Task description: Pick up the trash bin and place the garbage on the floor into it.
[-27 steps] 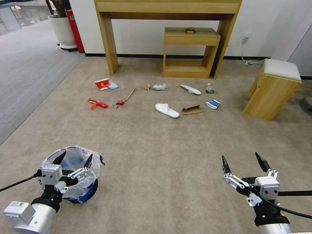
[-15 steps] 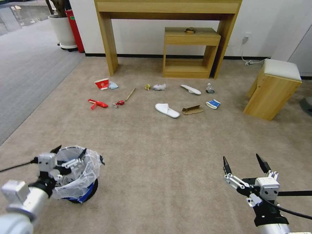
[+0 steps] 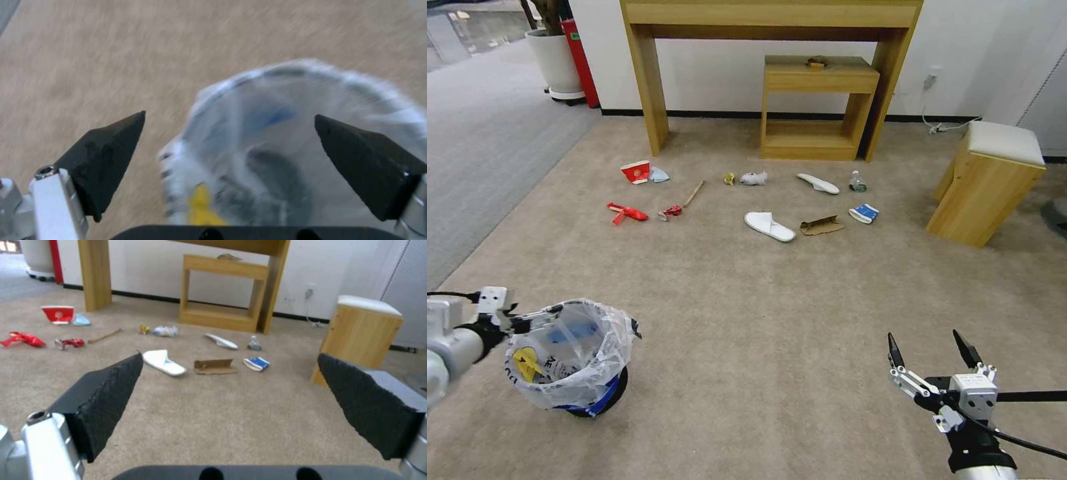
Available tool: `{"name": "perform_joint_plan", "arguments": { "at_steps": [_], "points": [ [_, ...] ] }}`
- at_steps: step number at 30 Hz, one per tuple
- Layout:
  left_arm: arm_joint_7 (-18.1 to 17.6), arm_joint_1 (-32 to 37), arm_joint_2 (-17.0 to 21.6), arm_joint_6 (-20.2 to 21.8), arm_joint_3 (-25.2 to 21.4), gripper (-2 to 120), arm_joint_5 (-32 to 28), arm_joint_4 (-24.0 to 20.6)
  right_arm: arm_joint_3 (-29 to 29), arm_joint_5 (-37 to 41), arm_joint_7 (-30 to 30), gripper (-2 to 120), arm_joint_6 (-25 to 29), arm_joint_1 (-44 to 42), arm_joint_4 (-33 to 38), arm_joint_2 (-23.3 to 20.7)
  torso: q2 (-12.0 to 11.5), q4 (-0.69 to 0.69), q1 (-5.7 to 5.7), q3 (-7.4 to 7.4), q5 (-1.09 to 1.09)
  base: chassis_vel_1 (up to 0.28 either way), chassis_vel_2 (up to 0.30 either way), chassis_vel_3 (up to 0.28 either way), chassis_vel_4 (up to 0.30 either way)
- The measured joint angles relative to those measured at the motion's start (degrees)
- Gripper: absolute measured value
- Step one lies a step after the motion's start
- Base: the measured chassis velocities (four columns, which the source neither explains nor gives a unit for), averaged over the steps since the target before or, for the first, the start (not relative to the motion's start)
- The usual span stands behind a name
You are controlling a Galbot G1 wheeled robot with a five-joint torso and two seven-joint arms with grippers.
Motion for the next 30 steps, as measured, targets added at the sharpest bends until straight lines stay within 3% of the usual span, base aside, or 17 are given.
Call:
{"name": "perform_joint_plan", "arguments": {
  "at_steps": [7, 16, 24, 30],
  "points": [
    [4.71, -1.97, 2.04, 0.17, 2.94, 100, 1.95, 6.56, -0.27, -0.05, 0.29, 100, -0.39, 0.65, -1.01, 0.58, 0.00, 0.00, 0.00, 0.00, 0.00, 0.000, 0.000, 0.000, 0.000],
    [11.40, -9.76, -0.61, -0.11, 9.42, 100, 7.77, 13.36, -0.19, 0.45, 1.55, 100, -1.17, -0.18, -1.41, 0.64, 0.00, 0.00, -0.01, 0.00, 0.01, 0.000, 0.000, 0.000, 0.000],
    [14.64, -17.31, -2.58, -0.29, 16.45, 100, 10.65, 18.91, -0.05, 1.78, 3.00, 100, -1.99, -0.60, -0.90, 1.29, 0.00, -0.01, -0.01, -0.01, 0.02, 0.000, 0.000, 0.000, 0.000],
    [17.55, -19.41, -2.96, -0.33, 18.45, 100, 13.70, 21.63, 0.11, 2.41, 3.34, 100, -2.17, -0.54, -0.87, 1.49, 0.00, -0.01, -0.01, 0.00, 0.01, 0.000, 0.000, 0.000, 0.000]
  ]
}}
